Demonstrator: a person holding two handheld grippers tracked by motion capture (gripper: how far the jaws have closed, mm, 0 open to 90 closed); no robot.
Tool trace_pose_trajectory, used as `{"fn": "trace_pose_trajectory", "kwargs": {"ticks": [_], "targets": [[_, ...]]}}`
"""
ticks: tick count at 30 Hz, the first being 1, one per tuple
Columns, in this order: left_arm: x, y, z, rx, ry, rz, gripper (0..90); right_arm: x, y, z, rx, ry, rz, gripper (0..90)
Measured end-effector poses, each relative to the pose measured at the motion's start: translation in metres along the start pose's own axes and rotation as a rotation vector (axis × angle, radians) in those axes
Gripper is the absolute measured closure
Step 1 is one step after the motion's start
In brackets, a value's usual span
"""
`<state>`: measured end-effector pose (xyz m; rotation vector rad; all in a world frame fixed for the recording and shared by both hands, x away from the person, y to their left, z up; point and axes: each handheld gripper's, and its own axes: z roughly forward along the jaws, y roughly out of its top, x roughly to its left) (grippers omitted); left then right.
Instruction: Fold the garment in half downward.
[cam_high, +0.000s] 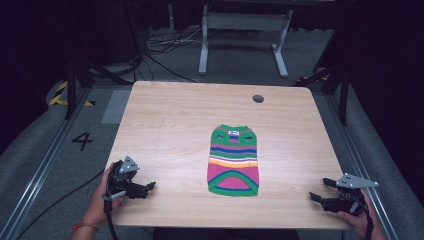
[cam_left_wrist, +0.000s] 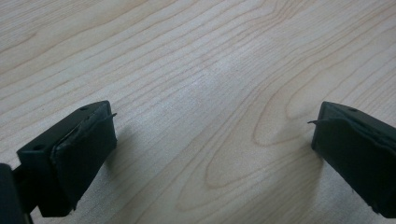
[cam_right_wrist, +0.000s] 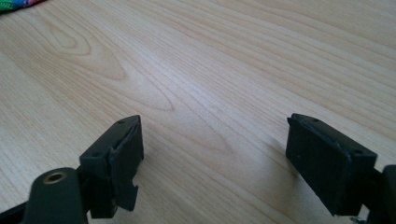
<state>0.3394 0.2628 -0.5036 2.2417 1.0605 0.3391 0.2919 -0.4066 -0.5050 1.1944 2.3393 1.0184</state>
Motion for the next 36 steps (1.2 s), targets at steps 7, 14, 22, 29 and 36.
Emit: {"fn": "trace_pose_trajectory", "kwargs": {"ticks": [7,14,22,29,36], "targets": [[0.000,0.000,-0.001,0.001,0.000,0.005,0.4,0.000,0.000,0.000,0.002,-0.004,0.000,19.0],[0.000,0.000,-0.001,0.010,-0.006,0.007,0.4,-0.002,0.004,0.004,0.005,0.008,-0.015,19.0],[0.005,0.010,0.004,0.044,-0.054,0.061,0.8,-0.010,0.018,0.011,0.076,0.048,-0.056,16.4],[0.007,0.018,0.006,0.025,-0.071,0.074,15.7,-0.010,0.030,0.018,0.039,0.077,-0.060,23.8],[0.003,0.046,0.013,-0.002,-0.093,0.097,22.4,-0.011,0.055,0.025,0.025,0.051,-0.098,30.2]]}}
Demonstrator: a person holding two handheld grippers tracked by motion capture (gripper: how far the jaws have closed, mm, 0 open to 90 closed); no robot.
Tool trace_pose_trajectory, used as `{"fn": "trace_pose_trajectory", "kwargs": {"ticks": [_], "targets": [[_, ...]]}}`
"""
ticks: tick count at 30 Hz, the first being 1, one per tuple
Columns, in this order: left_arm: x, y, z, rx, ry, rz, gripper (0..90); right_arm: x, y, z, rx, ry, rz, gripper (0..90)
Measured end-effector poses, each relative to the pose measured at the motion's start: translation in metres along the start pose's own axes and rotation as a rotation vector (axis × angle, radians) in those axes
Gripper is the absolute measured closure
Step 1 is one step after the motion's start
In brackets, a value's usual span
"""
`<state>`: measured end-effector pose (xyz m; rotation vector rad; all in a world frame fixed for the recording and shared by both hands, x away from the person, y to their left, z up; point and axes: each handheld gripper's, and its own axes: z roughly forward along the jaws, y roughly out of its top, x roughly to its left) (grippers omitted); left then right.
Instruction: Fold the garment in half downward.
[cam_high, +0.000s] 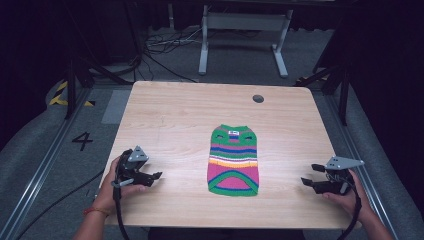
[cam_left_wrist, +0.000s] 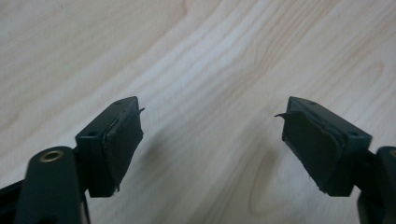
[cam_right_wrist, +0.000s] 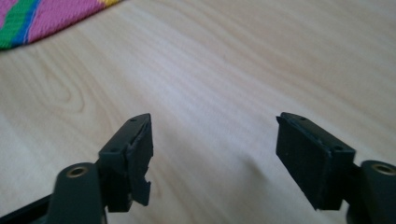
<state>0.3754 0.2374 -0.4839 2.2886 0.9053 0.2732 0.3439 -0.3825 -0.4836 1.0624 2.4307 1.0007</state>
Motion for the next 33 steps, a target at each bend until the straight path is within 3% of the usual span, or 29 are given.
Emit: {"fn": "trace_pose_trajectory", "kwargs": {"ticks": [4,6,12,14,21,27,33], "targets": [[0.001,0.017,0.006,-0.012,-0.015,0.014,25.3,-0.001,0.017,0.007,-0.009,0.009,-0.022,34.0],[0.002,0.035,0.014,-0.019,-0.037,0.026,28.2,-0.001,0.036,0.018,-0.011,0.026,-0.031,35.4],[0.005,0.065,0.036,-0.034,-0.053,0.044,29.6,-0.001,0.073,0.041,-0.038,0.042,-0.063,37.7],[0.005,0.073,0.044,-0.031,-0.041,0.057,30.0,-0.002,0.085,0.049,-0.038,0.050,-0.063,37.9],[0.011,0.103,0.070,-0.088,-0.085,0.032,30.0,-0.004,0.122,0.080,-0.048,0.060,-0.054,40.8],[0.015,0.126,0.100,-0.061,-0.109,0.015,30.5,-0.007,0.143,0.109,-0.044,0.066,-0.032,43.6],[0.013,0.150,0.120,-0.071,-0.110,-0.001,30.9,-0.009,0.155,0.135,-0.012,0.067,-0.020,45.1]]}}
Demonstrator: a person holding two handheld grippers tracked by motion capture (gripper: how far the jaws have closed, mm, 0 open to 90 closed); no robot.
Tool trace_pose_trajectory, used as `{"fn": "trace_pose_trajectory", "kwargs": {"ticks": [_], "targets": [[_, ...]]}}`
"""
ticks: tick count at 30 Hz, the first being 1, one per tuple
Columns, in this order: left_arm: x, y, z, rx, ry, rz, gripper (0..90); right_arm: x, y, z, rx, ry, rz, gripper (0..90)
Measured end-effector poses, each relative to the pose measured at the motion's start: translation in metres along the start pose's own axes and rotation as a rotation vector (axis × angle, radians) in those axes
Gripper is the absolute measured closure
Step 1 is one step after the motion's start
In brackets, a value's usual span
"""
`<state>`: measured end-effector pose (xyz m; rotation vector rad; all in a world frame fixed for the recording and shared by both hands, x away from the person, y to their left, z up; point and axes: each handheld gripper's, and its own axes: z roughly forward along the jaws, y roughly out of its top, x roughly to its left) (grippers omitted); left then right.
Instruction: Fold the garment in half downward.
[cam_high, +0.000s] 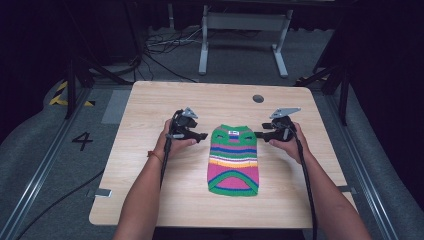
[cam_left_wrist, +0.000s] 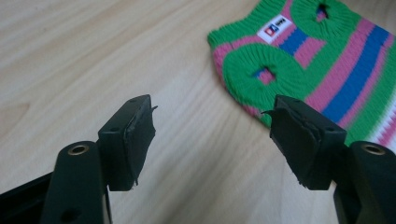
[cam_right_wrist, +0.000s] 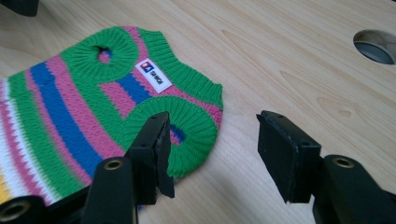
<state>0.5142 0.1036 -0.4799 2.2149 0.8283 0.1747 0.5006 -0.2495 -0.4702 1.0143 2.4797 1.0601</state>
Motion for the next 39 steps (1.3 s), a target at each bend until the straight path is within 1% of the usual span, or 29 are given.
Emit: {"fn": "trace_pose_trajectory", "kwargs": {"ticks": [2,4,5,7,9,11,13,14,15,16,17,18,19,20,21,22,23,24,26,28,30,31,33,34,35,36,37,38,39], "targets": [[0.000,0.004,0.006,0.004,0.003,-0.005,30.8,0.000,0.002,0.008,0.013,-0.002,-0.003,45.1],[-0.001,0.007,0.014,0.014,-0.003,-0.012,30.7,-0.001,0.004,0.013,0.023,-0.016,-0.004,45.1],[0.000,0.009,0.018,0.020,0.001,-0.006,30.7,-0.001,0.005,0.015,0.022,-0.012,0.004,45.1],[-0.001,0.012,0.024,0.029,0.000,-0.010,30.5,-0.002,0.006,0.019,0.023,-0.014,0.016,45.2],[-0.001,0.015,0.030,0.024,0.007,-0.014,30.5,-0.002,0.006,0.022,0.022,-0.009,0.019,45.8],[-0.001,0.019,0.035,0.011,0.008,-0.030,29.0,-0.002,0.007,0.026,0.019,-0.010,0.026,47.3],[-0.001,0.020,0.037,0.010,0.016,-0.025,29.5,-0.002,0.007,0.029,0.019,-0.006,0.031,48.0],[-0.001,0.023,0.042,0.015,0.014,-0.037,29.5,-0.002,0.008,0.034,0.021,-0.006,0.034,49.7],[-0.001,0.024,0.045,0.011,0.020,-0.038,29.5,-0.002,0.009,0.037,0.026,-0.010,0.034,51.1],[-0.002,0.024,0.048,0.015,0.024,-0.044,30.0,-0.001,0.009,0.039,0.029,-0.012,0.037,52.2],[-0.002,0.025,0.050,0.016,0.014,-0.046,30.4,-0.001,0.009,0.041,0.032,-0.013,0.040,52.3],[-0.002,0.025,0.050,0.016,0.014,-0.046,31.3,-0.001,0.009,0.041,0.032,-0.013,0.040,52.3],[-0.002,0.026,0.052,0.019,0.006,-0.041,31.3,-0.002,0.009,0.043,0.035,-0.019,0.043,52.3],[-0.003,0.026,0.055,0.027,0.016,-0.046,34.5,-0.002,0.010,0.047,0.032,-0.023,0.055,53.1],[-0.002,0.028,0.059,0.026,0.013,-0.058,34.5,-0.002,0.010,0.048,0.029,-0.025,0.062,53.1],[-0.002,0.028,0.059,0.026,0.013,-0.058,35.2,-0.002,0.010,0.048,0.029,-0.025,0.062,53.1],[-0.002,0.028,0.061,0.025,0.000,-0.070,35.2,-0.002,0.010,0.050,0.033,-0.024,0.064,53.1],[-0.003,0.029,0.063,0.026,0.006,-0.074,36.6,-0.003,0.010,0.052,0.027,-0.017,0.074,53.1],[-0.005,0.029,0.066,0.021,0.002,-0.073,37.0,-0.004,0.009,0.053,0.025,-0.006,0.094,52.8],[-0.007,0.030,0.067,0.024,0.015,-0.053,38.3,-0.006,0.008,0.054,0.032,0.002,0.100,52.4],[-0.009,0.031,0.066,0.034,0.021,-0.049,42.4,-0.006,0.007,0.054,0.034,0.010,0.110,53.0],[-0.009,0.031,0.066,0.036,0.021,-0.047,45.4,-0.006,0.007,0.054,0.034,0.012,0.107,55.5],[-0.012,0.032,0.066,0.046,-0.002,-0.039,53.8,-0.005,0.007,0.053,0.040,0.026,0.105,62.0],[-0.013,0.033,0.066,0.052,-0.024,-0.030,58.4,-0.004,0.008,0.053,0.043,0.034,0.096,66.0],[-0.013,0.033,0.066,0.052,-0.024,-0.030,66.6,-0.004,0.008,0.053,0.043,0.034,0.096,66.0],[-0.015,0.033,0.065,0.057,-0.021,-0.024,66.6,-0.002,0.008,0.053,0.049,0.047,0.096,71.5],[-0.015,0.032,0.065,0.051,-0.029,-0.042,67.9,-0.001,0.009,0.053,0.053,0.049,0.097,74.4],[-0.016,0.031,0.065,0.045,-0.029,-0.054,71.4,0.000,0.009,0.053,0.053,0.049,0.100,77.4],[-0.017,0.031,0.065,0.037,-0.023,-0.061,72.8,0.002,0.009,0.053,0.052,0.042,0.095,79.9]]}}
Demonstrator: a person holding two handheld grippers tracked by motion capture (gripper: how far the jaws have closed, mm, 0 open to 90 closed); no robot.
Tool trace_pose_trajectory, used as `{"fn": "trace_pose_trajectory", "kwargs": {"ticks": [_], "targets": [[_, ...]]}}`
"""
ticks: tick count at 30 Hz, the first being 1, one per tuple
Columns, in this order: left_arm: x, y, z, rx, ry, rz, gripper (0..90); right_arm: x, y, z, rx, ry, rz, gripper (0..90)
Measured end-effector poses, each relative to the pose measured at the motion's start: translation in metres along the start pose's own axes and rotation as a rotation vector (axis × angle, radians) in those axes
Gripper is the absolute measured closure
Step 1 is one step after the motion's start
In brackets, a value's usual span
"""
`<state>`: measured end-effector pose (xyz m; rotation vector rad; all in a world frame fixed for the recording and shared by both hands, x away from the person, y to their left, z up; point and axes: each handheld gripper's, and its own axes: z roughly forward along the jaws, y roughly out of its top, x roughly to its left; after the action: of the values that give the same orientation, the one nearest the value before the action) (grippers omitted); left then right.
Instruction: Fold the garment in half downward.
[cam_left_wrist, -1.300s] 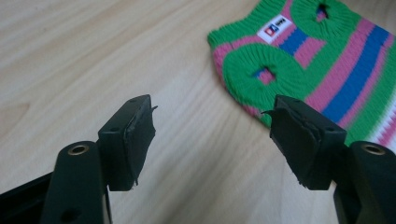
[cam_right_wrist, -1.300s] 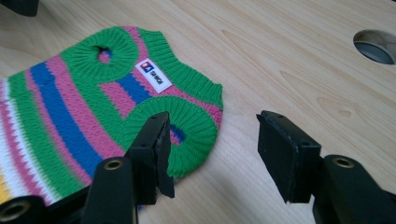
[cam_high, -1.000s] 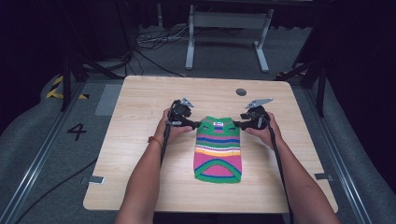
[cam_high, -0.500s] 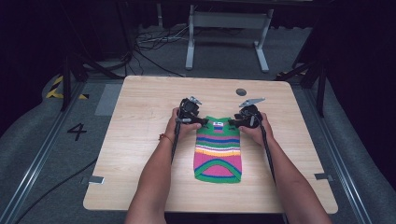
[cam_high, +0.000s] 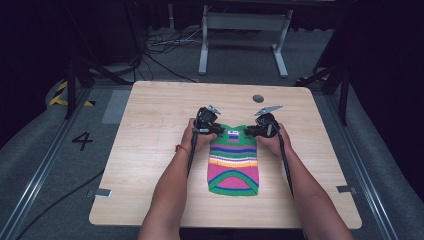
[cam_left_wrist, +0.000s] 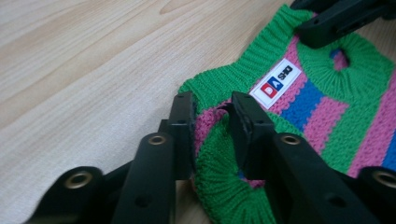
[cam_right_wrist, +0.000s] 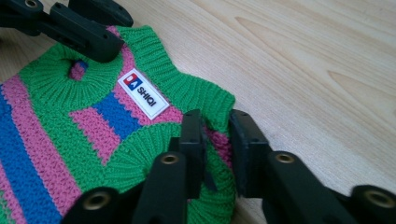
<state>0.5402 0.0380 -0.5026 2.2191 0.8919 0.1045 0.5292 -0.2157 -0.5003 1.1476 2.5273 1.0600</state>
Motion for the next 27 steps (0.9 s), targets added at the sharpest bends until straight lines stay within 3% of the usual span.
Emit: {"fn": "trace_pose_trajectory", "kwargs": {"ticks": [5,9,15,19,23,27], "targets": [[-0.005,0.002,-0.010,-0.003,0.050,0.052,81.0,0.007,0.004,-0.006,-0.025,-0.012,-0.038,83.3],[-0.009,0.004,-0.025,-0.030,0.066,0.100,82.2,0.012,0.008,-0.013,-0.055,0.002,-0.056,83.4],[-0.013,0.005,-0.037,-0.050,0.087,0.131,82.2,0.018,0.015,-0.026,-0.102,0.016,-0.098,83.3],[-0.016,0.005,-0.042,-0.043,0.095,0.164,82.2,0.022,0.018,-0.032,-0.119,0.022,-0.119,83.4],[-0.020,0.004,-0.050,-0.070,0.071,0.197,82.1,0.026,0.020,-0.038,-0.138,0.036,-0.142,83.4],[-0.023,0.002,-0.057,-0.061,0.066,0.221,82.1,0.029,0.018,-0.042,-0.146,0.043,-0.156,83.3]]}}
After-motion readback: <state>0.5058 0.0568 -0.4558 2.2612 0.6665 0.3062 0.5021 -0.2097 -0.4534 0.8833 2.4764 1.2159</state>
